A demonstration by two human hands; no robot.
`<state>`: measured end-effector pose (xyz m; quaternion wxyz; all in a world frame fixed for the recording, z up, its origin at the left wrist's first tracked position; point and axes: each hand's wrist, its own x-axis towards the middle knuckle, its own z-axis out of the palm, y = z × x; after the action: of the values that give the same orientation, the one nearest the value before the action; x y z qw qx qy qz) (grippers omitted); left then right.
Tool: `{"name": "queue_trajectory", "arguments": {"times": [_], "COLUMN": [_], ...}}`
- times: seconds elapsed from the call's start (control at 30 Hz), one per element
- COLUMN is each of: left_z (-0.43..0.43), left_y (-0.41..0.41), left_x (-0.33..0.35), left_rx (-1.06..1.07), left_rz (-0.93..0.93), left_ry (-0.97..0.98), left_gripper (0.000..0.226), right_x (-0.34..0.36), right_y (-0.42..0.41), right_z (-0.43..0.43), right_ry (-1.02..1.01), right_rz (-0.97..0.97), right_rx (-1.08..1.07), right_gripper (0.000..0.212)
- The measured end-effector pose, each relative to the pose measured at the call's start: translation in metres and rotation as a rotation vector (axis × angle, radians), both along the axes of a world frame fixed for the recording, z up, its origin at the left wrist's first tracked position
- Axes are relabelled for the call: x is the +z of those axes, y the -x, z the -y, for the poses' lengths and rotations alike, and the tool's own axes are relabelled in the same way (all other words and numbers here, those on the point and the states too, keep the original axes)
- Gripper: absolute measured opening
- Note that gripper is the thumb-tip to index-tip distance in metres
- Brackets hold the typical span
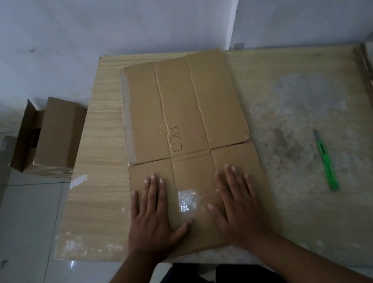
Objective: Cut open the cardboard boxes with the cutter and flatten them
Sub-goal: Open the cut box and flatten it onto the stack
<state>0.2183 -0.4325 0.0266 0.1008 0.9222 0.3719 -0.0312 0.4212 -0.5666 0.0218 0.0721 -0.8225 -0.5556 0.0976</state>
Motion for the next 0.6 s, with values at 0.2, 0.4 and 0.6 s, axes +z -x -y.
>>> {"name": "queue_trajectory", "arguments": {"times": [0.2,0.4,0.6], "left_z": [-0.001,-0.022,-0.104], "left_y": [0.0,-0.013,-0.057], "left_x": [0.001,0.0,-0.002], "left_rx": [0.0,0.055,0.196], "left_rz": [-0.023,0.091,0.108], "left_ry": [0.019,0.087,0.075], "left_gripper": [0.13,0.09,0.082], "right_x": [0.002,0.004,0.006], "right_y": [-0.018,-0.025,-0.04], "right_z": [-0.032,-0.078,-0.097], "right_ry": [0.019,0.016,0.004], "right_rz": [0.008,0.003,-0.067], "right_rx": [-0.249,-0.356,-0.264], "right_gripper": [0.081,0.075,0.073]}}
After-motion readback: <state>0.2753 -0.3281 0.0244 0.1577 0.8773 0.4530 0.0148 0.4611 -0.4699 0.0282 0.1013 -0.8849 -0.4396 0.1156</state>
